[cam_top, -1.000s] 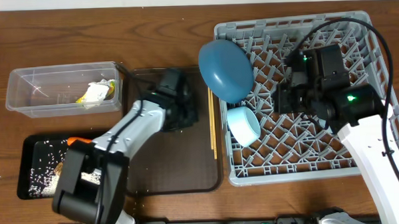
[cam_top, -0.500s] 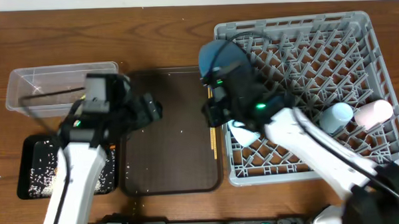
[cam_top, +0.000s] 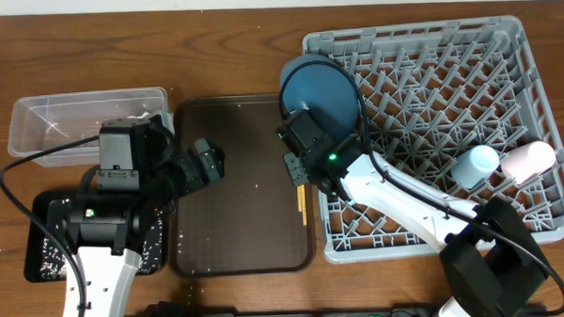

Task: Sort waste into correct bins and load items into the dishwasher rack
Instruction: 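Reach the right gripper to the wooden chopsticks on the brown tray and grasp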

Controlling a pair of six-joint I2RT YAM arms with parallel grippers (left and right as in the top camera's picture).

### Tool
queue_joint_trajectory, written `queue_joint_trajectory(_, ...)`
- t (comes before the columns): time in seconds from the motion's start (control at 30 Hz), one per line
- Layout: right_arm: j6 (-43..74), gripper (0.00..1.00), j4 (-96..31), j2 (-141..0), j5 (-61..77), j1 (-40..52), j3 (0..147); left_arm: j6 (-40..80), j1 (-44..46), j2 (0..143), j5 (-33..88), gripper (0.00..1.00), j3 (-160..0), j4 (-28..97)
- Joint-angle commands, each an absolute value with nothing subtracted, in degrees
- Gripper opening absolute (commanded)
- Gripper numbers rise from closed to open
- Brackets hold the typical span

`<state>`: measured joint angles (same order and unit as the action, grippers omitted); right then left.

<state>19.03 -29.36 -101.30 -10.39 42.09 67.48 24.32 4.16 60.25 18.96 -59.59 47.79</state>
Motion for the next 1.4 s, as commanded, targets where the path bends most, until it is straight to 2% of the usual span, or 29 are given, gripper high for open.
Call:
queue_joint_trajectory(0.0, 17.5, 0.01, -30.7, -101.2, -17.9, 41.4, 67.4, 23.6, 3.9, 60.3, 18.8, 0.98, -59.9, 48.0)
queue_joint_trajectory(0.2, 19.6, 0.01, -33.8, -101.2, -25.7, 40.9, 67.4, 23.6, 3.9, 60.3, 18.8, 0.98, -59.9, 48.0)
queue_joint_trajectory(0.4, 19.7, 0.01, -34.1, -101.2, -25.5, 39.8, 67.4, 23.6, 3.9, 60.3, 18.8, 0.98, -59.9, 48.0)
queue_joint_trajectory(0.47, 17.9, 0.09, -32.7, -101.1, -25.1, 39.9, 67.4, 23.6, 3.9, 60.3, 18.8, 0.98, -59.9, 47.9)
queue_joint_trajectory(0.53, 12.2, 0.2, -30.5, -100.7, -21.9, 40.7, 67.7, 23.6, 3.9, 60.3, 18.8, 0.98, -59.9, 48.0)
queue_joint_trajectory(0.7, 7.1, 0.41, -28.7, -97.9, -7.8, 44.5, 70.1, 23.6, 3.9, 60.3, 18.8, 0.97, -59.9, 48.0)
queue_joint_trajectory(0.97, 20.4, 0.42, -29.8, -97.8, -5.1, 51.0, 70.6, 23.6, 3.9, 60.3, 18.8, 0.98, -59.9, 47.9)
queue_joint_trajectory(1.13, 35.8, 0.27, -31.5, -103.1, -9.6, 51.2, 70.5, 23.6, 3.9, 60.3, 18.8, 0.98, -59.9, 47.9)
queue_joint_trajectory(1.2, 38.2, 0.22, -31.2, -106.1, -10.3, 50.9, 70.5, 23.6, 3.9, 60.3, 18.8, 0.98, -59.9, 48.0)
queue_joint_trajectory(1.3, 37.6, 0.33, -29.8, -109.6, -12.6, 50.9, 70.6, 23.6, 3.9, 60.3, 18.8, 0.98, -59.9, 47.9)
queue_joint_trajectory(1.37, 36.6, 0.36, -29.2, -110.9, -12.8, 50.8, 70.6, 23.6, 3.9, 60.3, 18.8, 0.98, -59.9, 48.0)
